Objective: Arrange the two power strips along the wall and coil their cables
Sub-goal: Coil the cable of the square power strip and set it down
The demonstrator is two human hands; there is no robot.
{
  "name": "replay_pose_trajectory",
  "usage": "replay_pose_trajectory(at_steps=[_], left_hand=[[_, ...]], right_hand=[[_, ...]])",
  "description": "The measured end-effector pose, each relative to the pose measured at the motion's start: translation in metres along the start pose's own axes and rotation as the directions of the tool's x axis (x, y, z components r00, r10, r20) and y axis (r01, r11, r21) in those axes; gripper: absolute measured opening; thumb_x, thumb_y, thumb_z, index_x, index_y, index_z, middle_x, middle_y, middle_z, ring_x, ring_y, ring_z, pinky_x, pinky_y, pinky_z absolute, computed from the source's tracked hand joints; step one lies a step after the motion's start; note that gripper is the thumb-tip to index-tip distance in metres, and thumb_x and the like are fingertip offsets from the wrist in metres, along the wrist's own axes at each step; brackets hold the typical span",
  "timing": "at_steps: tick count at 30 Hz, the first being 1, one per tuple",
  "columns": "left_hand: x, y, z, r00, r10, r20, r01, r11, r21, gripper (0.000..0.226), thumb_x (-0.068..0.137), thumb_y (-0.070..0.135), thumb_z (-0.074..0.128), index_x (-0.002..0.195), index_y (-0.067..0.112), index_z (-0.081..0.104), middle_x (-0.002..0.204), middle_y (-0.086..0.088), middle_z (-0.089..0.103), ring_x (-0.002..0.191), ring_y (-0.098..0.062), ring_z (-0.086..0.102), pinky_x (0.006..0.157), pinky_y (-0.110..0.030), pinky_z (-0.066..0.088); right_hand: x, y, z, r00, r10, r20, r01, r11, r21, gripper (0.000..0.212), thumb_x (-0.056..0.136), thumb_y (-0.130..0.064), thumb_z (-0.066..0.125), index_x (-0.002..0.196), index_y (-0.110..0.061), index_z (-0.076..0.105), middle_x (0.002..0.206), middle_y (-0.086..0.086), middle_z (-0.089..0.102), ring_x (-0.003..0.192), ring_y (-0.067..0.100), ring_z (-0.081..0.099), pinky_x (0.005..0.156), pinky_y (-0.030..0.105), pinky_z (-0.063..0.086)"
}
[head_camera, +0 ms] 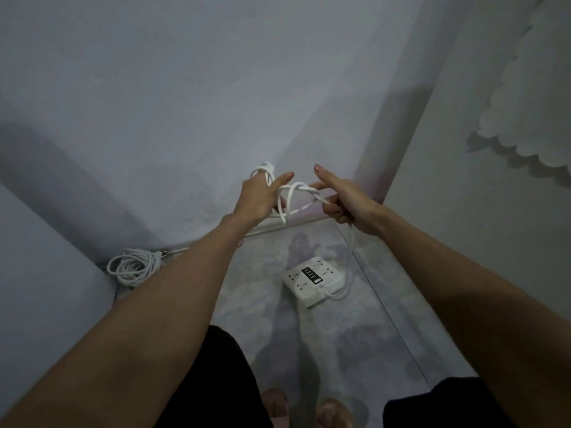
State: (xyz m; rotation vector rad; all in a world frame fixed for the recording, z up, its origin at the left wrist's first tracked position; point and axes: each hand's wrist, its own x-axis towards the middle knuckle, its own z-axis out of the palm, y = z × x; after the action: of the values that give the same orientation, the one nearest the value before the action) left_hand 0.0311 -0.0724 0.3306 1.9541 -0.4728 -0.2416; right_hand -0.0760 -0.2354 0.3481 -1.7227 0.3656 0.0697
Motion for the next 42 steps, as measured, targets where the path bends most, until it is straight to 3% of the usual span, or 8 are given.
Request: replay_pose_trajectory(at_steps=[4, 11, 16, 20, 28, 34, 38, 42], left_hand=[[-0.004, -0.001, -0.005, 0.99, 0.088, 0.106, -0.114, 0.956, 0.269, 0.063, 0.089, 0.06, 0.052, 0.08, -0.003, 0.054, 0.057, -0.014, 0.066, 0.045, -0.019, 0.066, 0.057, -0.03, 0.057], [-0.017, -0.019, -0.037, 0.963, -0.145, 0.228, 0.074, 0.952, 0.296, 0.066, 0.088, 0.069, 0.044, 0.073, 0.006, 0.058, 0.049, -0.011, 0.062, 0.036, -0.02, 0.055, 0.043, -0.022, 0.042], [-0.022, 0.019, -0.034, 0.734, -0.286, 0.616, 0.284, 0.953, 0.103, 0.059, 0.084, 0.066, 0.046, 0.069, 0.01, 0.058, 0.036, 0.001, 0.042, 0.029, -0.01, 0.035, 0.042, -0.018, 0.032], [-0.025, 0.043, -0.035, 0.568, -0.159, 0.808, 0.381, 0.921, -0.086, 0.031, 0.086, 0.036, 0.055, 0.066, 0.011, 0.052, 0.031, 0.006, 0.032, 0.022, -0.003, 0.026, 0.044, -0.016, 0.041], [-0.029, 0.068, -0.062, 0.678, 0.114, 0.726, 0.443, 0.725, -0.527, 0.038, 0.087, 0.008, 0.042, 0.052, 0.014, 0.055, 0.028, 0.007, 0.033, 0.017, -0.003, 0.026, 0.04, -0.012, 0.043], [-0.008, 0.058, -0.041, 0.879, -0.063, 0.472, 0.473, 0.229, -0.851, 0.043, 0.095, 0.016, 0.04, 0.052, 0.013, 0.042, 0.034, 0.008, 0.033, 0.022, -0.004, 0.028, 0.05, -0.01, 0.03], [-0.002, 0.048, -0.038, 0.86, -0.204, 0.468, 0.47, -0.04, -0.882, 0.051, 0.094, 0.012, 0.039, 0.043, 0.008, 0.041, 0.035, 0.004, 0.041, 0.024, -0.007, 0.035, 0.037, -0.009, 0.035], [0.005, 0.038, -0.04, 0.854, -0.309, 0.419, 0.403, -0.115, -0.908, 0.055, 0.091, 0.01, 0.039, 0.036, 0.01, 0.037, 0.032, 0.005, 0.038, 0.033, -0.006, 0.039, 0.084, -0.007, 0.033]], right_hand=[[0.001, 0.008, -0.013, 0.998, -0.036, -0.042, 0.044, 0.978, 0.202, 0.078, 0.062, -0.065, 0.069, 0.118, -0.012, 0.06, 0.053, -0.006, 0.033, 0.046, 0.007, 0.024, 0.043, 0.019, 0.016], [-0.004, 0.031, -0.046, 0.937, -0.096, -0.336, 0.056, 0.99, -0.126, 0.008, 0.079, -0.027, 0.075, 0.076, -0.019, 0.075, 0.054, -0.007, 0.056, 0.053, 0.008, 0.041, 0.049, 0.022, 0.03], [0.009, 0.032, -0.038, 0.8, -0.074, -0.596, -0.082, 0.97, -0.229, 0.034, 0.079, -0.035, 0.075, 0.051, -0.025, 0.059, 0.033, -0.012, 0.043, 0.046, 0.006, 0.036, 0.05, 0.026, 0.036], [0.019, 0.037, -0.034, 0.784, -0.039, -0.62, -0.134, 0.964, -0.23, 0.016, 0.085, -0.034, 0.068, 0.077, -0.021, 0.075, 0.059, -0.002, 0.058, 0.056, 0.015, 0.046, 0.064, 0.03, 0.045], [0.013, 0.07, -0.062, 0.722, 0.092, -0.686, -0.437, 0.83, -0.348, 0.04, 0.083, -0.048, 0.066, 0.097, -0.011, 0.076, 0.102, 0.021, 0.069, 0.097, 0.039, 0.064, 0.078, 0.034, 0.05], [0.012, 0.051, -0.019, 0.963, -0.021, -0.269, -0.173, 0.717, -0.675, 0.026, 0.097, -0.016, 0.047, 0.104, -0.006, 0.07, 0.112, 0.017, 0.068, 0.109, 0.033, 0.061, 0.094, 0.038, 0.047], [0.013, 0.038, 0.001, 0.988, 0.02, -0.155, -0.05, 0.98, -0.19, 0.017, 0.077, -0.002, 0.051, 0.088, -0.011, 0.061, 0.084, 0.011, 0.071, 0.091, 0.029, 0.067, 0.083, 0.035, 0.05], [0.012, 0.016, 0.002, 0.978, 0.066, -0.199, 0.013, 0.929, 0.37, 0.015, 0.086, -0.012, 0.042, 0.088, -0.009, 0.057, 0.056, 0.006, 0.065, 0.059, 0.021, 0.063, 0.073, 0.03, 0.046]])
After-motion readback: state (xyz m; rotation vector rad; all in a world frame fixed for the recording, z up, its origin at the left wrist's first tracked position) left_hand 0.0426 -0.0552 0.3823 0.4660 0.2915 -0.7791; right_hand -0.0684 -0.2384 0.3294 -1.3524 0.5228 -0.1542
